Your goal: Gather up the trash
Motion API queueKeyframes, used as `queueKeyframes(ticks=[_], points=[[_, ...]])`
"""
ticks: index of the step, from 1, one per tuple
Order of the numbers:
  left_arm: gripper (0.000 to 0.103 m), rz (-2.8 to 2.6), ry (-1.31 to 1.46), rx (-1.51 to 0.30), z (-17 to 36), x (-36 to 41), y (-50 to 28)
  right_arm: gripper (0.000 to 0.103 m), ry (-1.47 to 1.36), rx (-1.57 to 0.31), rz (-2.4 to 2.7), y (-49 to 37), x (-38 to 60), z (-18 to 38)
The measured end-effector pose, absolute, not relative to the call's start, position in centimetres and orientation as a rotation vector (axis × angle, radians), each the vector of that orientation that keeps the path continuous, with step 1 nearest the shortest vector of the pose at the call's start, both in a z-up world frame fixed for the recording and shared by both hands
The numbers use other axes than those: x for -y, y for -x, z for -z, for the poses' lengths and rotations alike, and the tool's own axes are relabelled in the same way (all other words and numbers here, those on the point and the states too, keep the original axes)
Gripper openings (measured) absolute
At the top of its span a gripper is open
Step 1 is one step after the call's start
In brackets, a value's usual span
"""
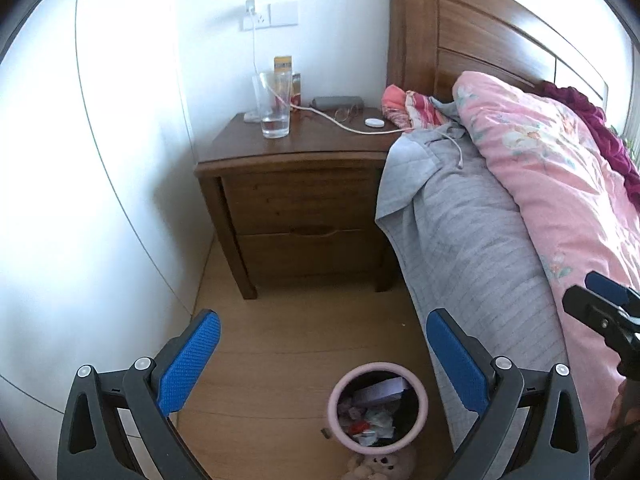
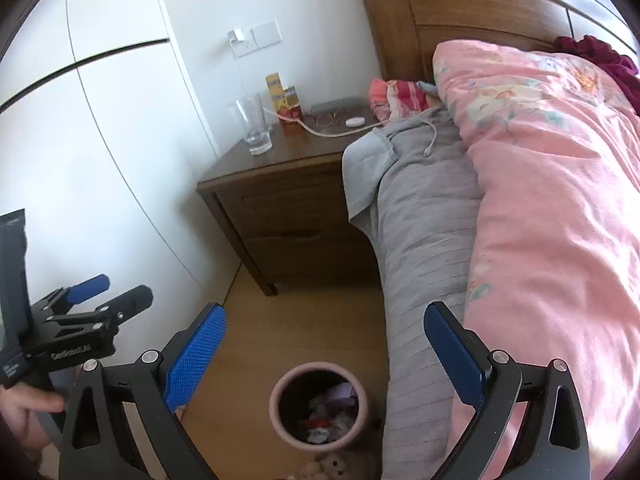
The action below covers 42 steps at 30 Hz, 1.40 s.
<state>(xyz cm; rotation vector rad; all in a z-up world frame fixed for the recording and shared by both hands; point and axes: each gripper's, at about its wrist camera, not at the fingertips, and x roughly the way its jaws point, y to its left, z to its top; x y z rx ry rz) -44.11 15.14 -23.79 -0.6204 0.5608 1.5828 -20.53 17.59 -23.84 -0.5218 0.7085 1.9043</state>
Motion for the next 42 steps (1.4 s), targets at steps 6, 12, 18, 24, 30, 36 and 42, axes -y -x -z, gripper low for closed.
queueKeyframes(ticks=[6, 12, 18, 24, 30, 36, 42], points=[[0.103, -1.578, 0.632, -0.592, 24.1, -14.5, 42.9, 0.099, 0.523, -0.695, -1.908, 20.2, -17.0, 23.5], [0.103, -1.54, 0.668, -0.595, 24.9, -14.3, 42.0, 0.099, 0.573, -0.644, -1.949, 20.5, -16.0, 23.1], [0.103, -1.494, 0.689, -0.602, 25.3, -14.0, 41.3, 0.099, 0.611, -0.639, -1.976, 20.5, -15.5, 23.3], [0.103, -1.514, 0.688, -0.634, 25.7, -13.7, 41.4, 0.099, 0.641, -0.631, -1.986, 20.7, -15.4, 23.4], [0.103, -1.545, 0.713, -0.638, 26.0, -13.6, 42.1, 0.099, 0.665, -0.632, -1.992, 21.1, -15.4, 23.5], [0.103, -1.577, 0.733, -0.633, 26.5, -13.5, 42.9, 0.099, 0.692, -0.633, -1.991, 21.4, -15.4, 23.7], [0.103, -1.593, 0.751, -0.616, 26.6, -13.5, 43.5, 0.099, 0.712, -0.63, -1.996, 21.7, -15.4, 23.8]])
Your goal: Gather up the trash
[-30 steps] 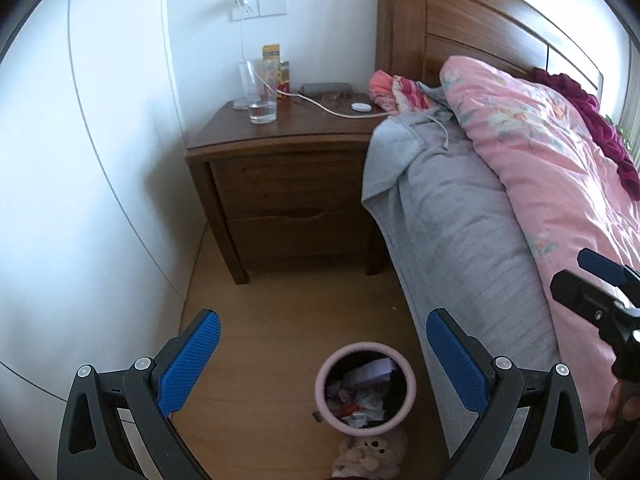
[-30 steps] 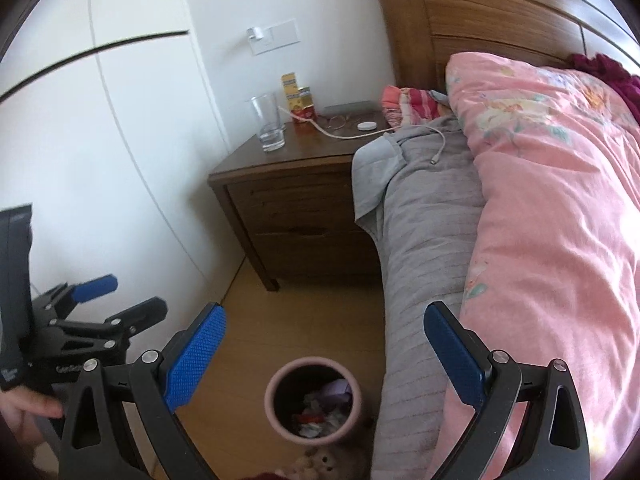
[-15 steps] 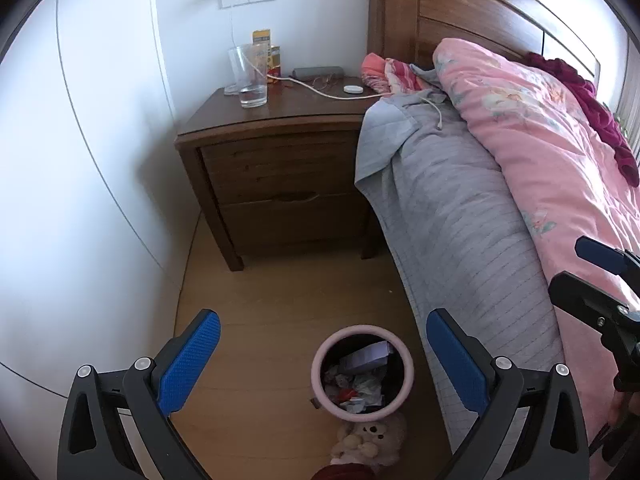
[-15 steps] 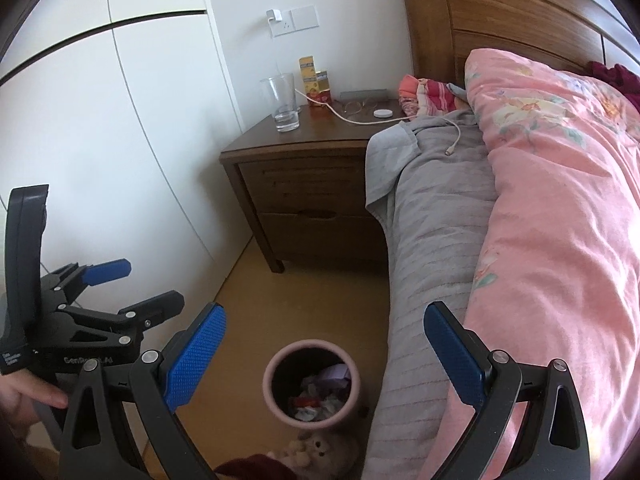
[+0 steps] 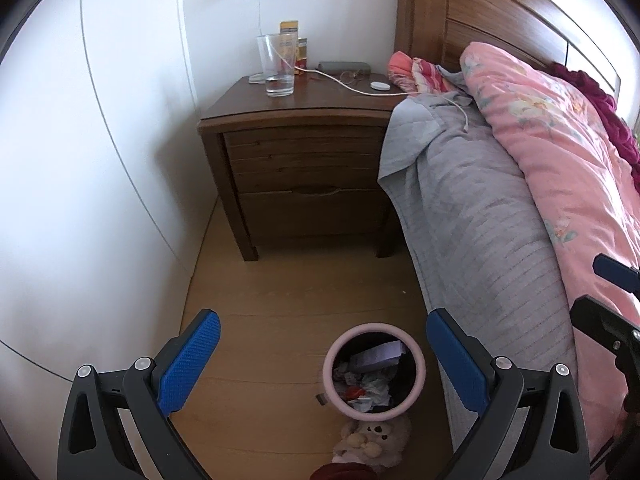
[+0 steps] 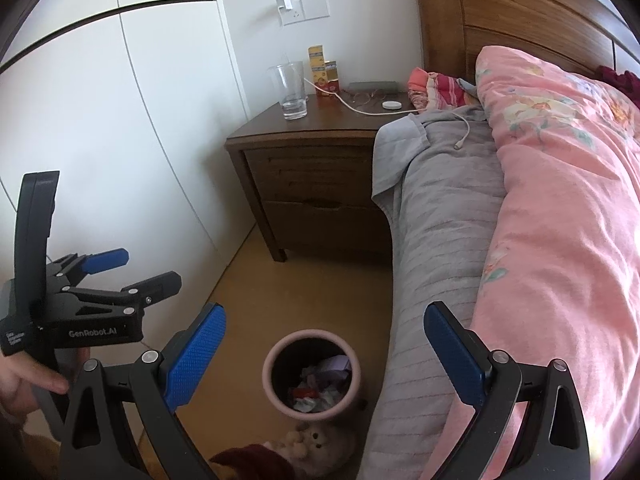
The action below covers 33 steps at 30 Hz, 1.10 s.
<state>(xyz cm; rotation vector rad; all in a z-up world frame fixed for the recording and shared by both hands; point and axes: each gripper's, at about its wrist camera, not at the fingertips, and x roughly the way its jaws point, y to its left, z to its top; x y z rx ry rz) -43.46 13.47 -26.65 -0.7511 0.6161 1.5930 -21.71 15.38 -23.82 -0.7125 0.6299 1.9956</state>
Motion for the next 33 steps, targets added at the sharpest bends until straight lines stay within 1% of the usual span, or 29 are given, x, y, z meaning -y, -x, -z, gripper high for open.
queueKeyframes(ticks=[15, 33], points=[[0.103, -1.594, 0.764, -0.614, 26.5, -13.6, 43.8, 0.099, 0.753, -0.626, -2.001, 22.3, -15.6, 24.2], [0.103, -1.527, 0.737, -0.669, 27.3, -14.4, 42.4, 0.099, 0.781, -0.637, -2.002, 22.5, -15.7, 24.7]])
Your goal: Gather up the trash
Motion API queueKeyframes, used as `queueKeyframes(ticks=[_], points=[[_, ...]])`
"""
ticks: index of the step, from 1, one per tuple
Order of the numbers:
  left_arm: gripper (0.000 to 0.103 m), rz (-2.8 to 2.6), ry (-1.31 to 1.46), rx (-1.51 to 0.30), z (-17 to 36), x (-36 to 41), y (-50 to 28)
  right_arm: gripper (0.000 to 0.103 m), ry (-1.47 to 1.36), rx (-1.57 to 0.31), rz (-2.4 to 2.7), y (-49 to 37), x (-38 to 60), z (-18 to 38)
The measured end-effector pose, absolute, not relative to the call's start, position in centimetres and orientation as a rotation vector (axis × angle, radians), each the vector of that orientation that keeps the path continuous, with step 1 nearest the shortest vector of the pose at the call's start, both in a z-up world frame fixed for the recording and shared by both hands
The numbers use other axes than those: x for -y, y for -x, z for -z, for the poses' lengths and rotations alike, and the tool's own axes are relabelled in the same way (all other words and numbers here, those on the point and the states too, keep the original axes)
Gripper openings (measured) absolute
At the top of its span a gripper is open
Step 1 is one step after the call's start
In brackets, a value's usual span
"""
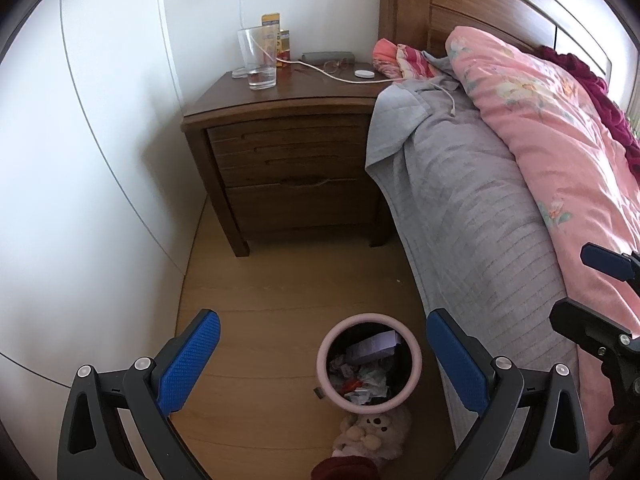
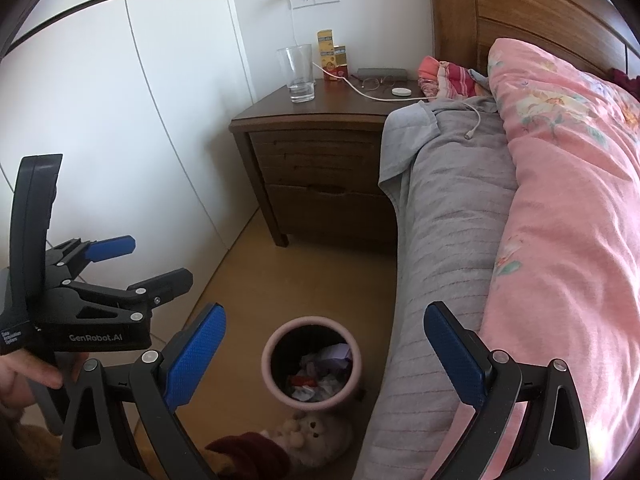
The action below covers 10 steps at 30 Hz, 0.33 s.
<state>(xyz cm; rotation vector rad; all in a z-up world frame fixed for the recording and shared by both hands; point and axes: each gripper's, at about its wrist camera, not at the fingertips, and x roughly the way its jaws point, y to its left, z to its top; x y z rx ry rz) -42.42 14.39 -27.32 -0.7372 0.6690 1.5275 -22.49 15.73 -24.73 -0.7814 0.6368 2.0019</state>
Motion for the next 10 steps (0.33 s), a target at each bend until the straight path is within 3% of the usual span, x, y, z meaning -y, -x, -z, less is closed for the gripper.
queueKeyframes(ticks=[10], points=[[0.103, -1.536, 0.743, -0.659, 27.42, -14.36, 42.44, 0.099, 0.797, -0.642, -2.008, 22.67, -15.71, 24.91]])
